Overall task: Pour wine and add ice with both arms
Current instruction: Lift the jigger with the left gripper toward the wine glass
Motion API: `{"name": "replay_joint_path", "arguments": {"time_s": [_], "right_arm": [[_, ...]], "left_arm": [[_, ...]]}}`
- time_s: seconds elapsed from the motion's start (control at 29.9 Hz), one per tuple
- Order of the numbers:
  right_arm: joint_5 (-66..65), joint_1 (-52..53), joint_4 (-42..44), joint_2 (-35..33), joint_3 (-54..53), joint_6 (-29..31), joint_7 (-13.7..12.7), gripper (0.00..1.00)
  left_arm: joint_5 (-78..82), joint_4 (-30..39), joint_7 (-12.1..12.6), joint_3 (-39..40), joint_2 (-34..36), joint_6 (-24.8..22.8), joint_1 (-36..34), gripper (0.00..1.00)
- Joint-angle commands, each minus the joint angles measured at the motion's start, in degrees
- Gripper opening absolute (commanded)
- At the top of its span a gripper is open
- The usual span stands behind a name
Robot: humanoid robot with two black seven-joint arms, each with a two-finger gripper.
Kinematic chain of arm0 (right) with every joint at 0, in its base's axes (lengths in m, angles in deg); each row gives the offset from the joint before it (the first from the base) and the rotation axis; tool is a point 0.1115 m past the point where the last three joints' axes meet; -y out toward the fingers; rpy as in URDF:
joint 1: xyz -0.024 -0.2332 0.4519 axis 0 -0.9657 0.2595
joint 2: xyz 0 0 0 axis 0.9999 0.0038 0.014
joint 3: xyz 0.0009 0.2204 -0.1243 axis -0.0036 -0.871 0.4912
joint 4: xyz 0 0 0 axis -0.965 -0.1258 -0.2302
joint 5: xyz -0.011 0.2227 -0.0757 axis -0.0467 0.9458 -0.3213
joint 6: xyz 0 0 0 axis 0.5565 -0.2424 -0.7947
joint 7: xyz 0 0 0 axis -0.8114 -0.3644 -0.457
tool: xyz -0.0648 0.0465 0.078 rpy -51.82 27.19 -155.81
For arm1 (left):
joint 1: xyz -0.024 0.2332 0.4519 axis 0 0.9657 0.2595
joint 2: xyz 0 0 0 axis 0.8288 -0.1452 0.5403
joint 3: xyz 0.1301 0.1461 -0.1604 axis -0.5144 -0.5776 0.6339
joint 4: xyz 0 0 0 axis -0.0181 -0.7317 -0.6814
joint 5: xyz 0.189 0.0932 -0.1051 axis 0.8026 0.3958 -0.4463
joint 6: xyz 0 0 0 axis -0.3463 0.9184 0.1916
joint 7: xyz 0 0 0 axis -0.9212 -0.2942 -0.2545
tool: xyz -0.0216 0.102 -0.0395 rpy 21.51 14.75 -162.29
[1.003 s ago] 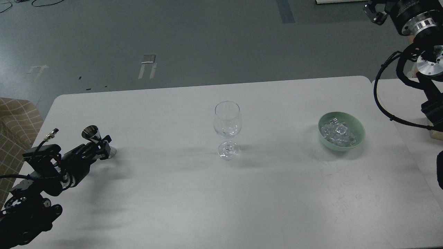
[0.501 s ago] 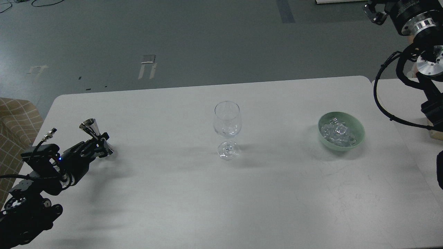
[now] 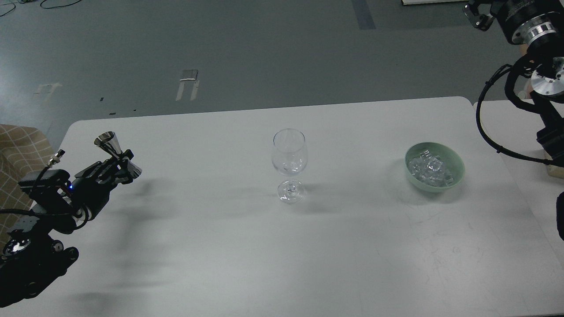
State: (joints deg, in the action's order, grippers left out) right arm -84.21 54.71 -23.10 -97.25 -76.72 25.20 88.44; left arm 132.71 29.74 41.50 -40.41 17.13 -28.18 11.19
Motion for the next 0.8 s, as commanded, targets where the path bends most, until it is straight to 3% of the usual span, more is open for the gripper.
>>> {"name": "replay_joint_path", "arguments": {"time_s": [0.0, 0.53, 0.77], "right_arm": [[0.00, 0.00, 0.04, -0.25, 0.00, 0.00, 0.00, 1.00], [0.00, -0.08, 0.04, -0.25, 0.00, 0.09, 0.00, 1.00], [0.00, -0.35, 0.13, -0.34, 0.00, 0.09, 0.00, 1.00]], "left_arm": [[0.49, 0.73, 0.00, -0.03, 0.40, 1.17, -0.72, 0.11], [5.67, 4.95, -0.53, -0.90, 2.33, 1.26, -7.76, 0.11], [9.98, 10.05, -1.41, -3.45, 1.89, 1.35, -11.89, 0.10]]}}
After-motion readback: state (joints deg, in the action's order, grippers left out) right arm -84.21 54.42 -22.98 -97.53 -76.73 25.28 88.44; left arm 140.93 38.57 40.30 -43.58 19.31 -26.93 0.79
